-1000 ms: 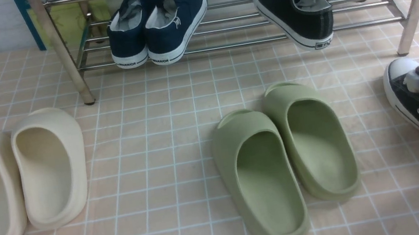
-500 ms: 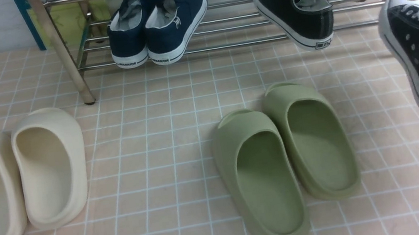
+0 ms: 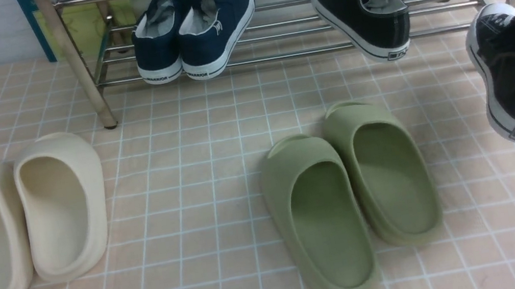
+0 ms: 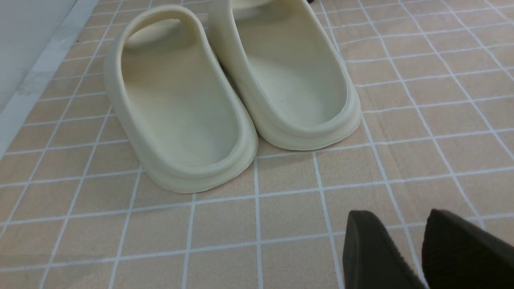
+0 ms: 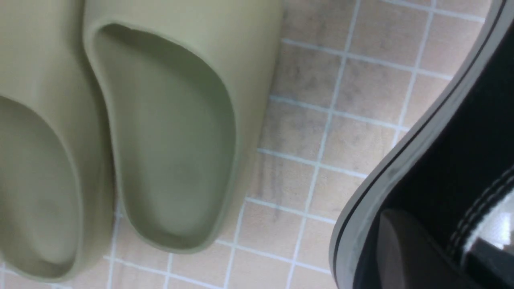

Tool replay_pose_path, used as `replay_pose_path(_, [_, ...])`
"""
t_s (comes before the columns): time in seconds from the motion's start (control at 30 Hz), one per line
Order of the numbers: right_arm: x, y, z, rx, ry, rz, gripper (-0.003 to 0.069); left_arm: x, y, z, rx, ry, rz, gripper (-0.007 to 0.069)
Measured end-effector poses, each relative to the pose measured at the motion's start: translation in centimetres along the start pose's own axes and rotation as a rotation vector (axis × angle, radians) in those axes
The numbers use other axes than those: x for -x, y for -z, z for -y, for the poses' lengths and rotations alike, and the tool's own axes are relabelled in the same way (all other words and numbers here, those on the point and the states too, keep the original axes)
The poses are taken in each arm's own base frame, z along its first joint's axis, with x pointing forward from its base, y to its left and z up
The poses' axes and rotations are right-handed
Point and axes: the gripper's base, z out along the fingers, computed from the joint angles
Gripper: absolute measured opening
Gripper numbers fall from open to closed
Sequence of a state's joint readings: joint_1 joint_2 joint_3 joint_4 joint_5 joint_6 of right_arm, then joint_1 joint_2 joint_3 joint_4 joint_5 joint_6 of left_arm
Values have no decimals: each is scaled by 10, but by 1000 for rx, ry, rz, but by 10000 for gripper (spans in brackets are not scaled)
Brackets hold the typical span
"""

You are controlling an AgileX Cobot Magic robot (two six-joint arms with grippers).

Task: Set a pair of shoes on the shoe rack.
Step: Use the right arm to put a shoe into the shoe rack

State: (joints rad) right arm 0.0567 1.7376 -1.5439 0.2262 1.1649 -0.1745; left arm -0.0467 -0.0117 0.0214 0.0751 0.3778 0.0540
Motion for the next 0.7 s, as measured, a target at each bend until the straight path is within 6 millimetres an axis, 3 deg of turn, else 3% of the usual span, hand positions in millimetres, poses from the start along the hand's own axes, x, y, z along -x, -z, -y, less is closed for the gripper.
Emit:
replay_pose_path(0.3, [35, -8, -14, 116, -1, -16, 6, 0, 0, 0, 0, 1, 0, 236])
replay_pose_path(0.47, [34, -3, -26, 65, 68, -7, 8, 0, 0, 0, 0, 1, 0, 236])
replay_pose_path(0.7, [23, 28, -46, 49, 137, 51, 12, 0, 0, 0, 0, 1, 0, 236])
